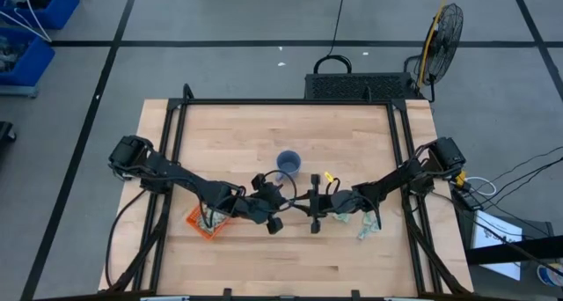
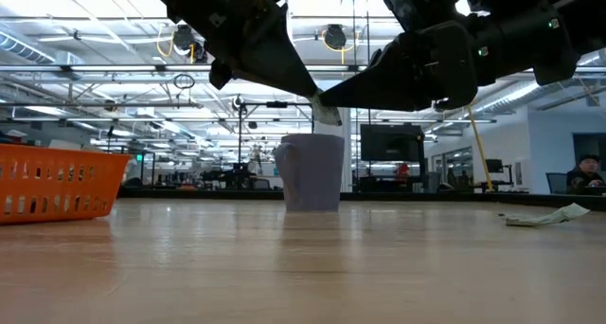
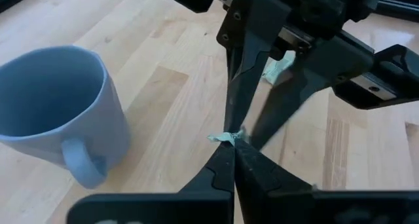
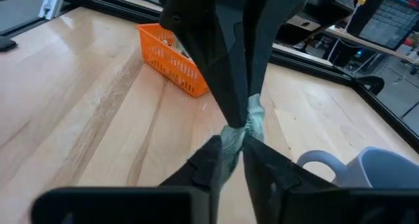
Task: Pick and place Stevia / Truvia into bins
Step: Put the green stevia packet into the orange basket
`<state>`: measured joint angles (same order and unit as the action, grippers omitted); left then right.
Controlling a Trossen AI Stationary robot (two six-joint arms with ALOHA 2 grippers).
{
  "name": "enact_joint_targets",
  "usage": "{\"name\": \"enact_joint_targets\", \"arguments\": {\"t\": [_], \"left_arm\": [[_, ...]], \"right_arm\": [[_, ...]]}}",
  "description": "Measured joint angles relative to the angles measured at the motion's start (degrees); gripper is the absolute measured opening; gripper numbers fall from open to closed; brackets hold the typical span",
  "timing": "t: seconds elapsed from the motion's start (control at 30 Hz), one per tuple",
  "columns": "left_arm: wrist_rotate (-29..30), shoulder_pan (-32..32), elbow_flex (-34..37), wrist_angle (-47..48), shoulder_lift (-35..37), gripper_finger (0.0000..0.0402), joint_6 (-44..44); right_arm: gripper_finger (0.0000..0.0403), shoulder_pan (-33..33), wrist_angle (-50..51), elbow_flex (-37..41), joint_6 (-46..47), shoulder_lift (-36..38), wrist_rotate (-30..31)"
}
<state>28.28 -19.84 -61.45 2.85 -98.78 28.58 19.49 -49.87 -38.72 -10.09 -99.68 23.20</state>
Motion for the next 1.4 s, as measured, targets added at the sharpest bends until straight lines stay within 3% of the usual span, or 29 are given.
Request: {"name": "enact_joint_targets", "arguments": {"t": [0.3,0.7,0.9,1.1,1.4], "left_arm": [[0.21,-0.18,0.00,6.93,0.00,0.0003,4.75],[-0.32,-4.68,-0.04,24.93,3.20,0.0005,20.55],[4.13,-9.11,-0.04,44.39,7.86,0.0005,38.37],[4.21,-16.65,-0.04,60.15,11.46,0.0004,59.91],[-8.44,-26.02,0.07,71.47,9.74,0.0003,84.98]], "right_arm": [[0.0123,0.00,1.28,0.00,2.80,0.00,-0.73],[0.0129,0.00,3.62,0.00,3.41,0.00,-0.74],[0.0123,0.00,4.76,0.00,3.41,0.00,-0.76],[0.0123,0.00,6.81,0.00,3.44,0.00,-0.76],[0.0119,0.00,7.05,0.00,3.45,0.00,-0.76]]}}
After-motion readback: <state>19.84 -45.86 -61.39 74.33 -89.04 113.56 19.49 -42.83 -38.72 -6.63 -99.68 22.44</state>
